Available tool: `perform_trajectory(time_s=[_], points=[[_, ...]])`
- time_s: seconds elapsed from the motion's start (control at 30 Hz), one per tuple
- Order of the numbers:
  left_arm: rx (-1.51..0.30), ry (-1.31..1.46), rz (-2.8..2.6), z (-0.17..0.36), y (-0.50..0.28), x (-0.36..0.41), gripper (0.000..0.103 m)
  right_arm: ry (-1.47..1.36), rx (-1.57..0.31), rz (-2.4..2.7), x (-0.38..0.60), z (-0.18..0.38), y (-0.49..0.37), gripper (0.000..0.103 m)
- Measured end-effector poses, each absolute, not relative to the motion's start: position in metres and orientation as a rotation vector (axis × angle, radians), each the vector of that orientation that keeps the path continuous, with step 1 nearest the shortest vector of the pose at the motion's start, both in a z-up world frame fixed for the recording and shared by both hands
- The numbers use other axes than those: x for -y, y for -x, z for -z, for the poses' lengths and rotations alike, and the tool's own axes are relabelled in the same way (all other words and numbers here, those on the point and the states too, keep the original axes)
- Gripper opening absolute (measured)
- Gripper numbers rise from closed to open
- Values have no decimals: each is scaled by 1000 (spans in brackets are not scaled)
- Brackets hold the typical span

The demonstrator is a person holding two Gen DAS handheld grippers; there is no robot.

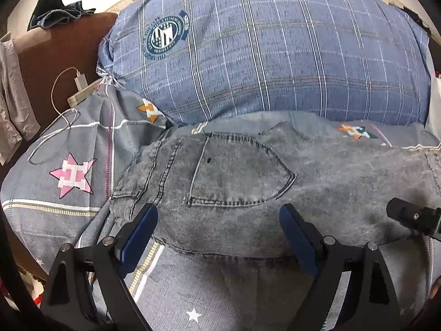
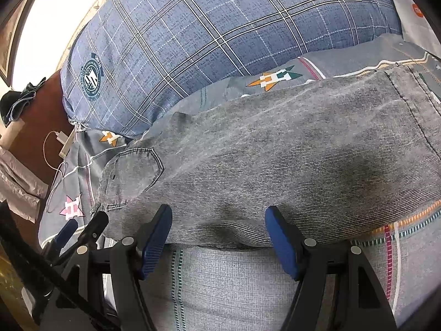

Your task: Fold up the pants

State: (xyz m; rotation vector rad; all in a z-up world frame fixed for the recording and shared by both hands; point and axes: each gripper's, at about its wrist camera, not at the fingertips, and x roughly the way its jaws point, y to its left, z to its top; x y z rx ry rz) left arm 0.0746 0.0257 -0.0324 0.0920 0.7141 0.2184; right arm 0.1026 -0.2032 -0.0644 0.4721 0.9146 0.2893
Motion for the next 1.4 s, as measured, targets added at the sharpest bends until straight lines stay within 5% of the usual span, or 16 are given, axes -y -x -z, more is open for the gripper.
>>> perform_trajectory(time_s=[0.97,1.13,1.4], points=[[-763,-10,-172,20,-86,-32,90,-316,-995,-262,247,17,-139,85],[-836,-51,-201,62,-86,-30,90,-373,-1053,-171,281,59,-146,85],[-694,-100,-112,23,-64,5,90,-562,-937,-134,345,36,-138,84]])
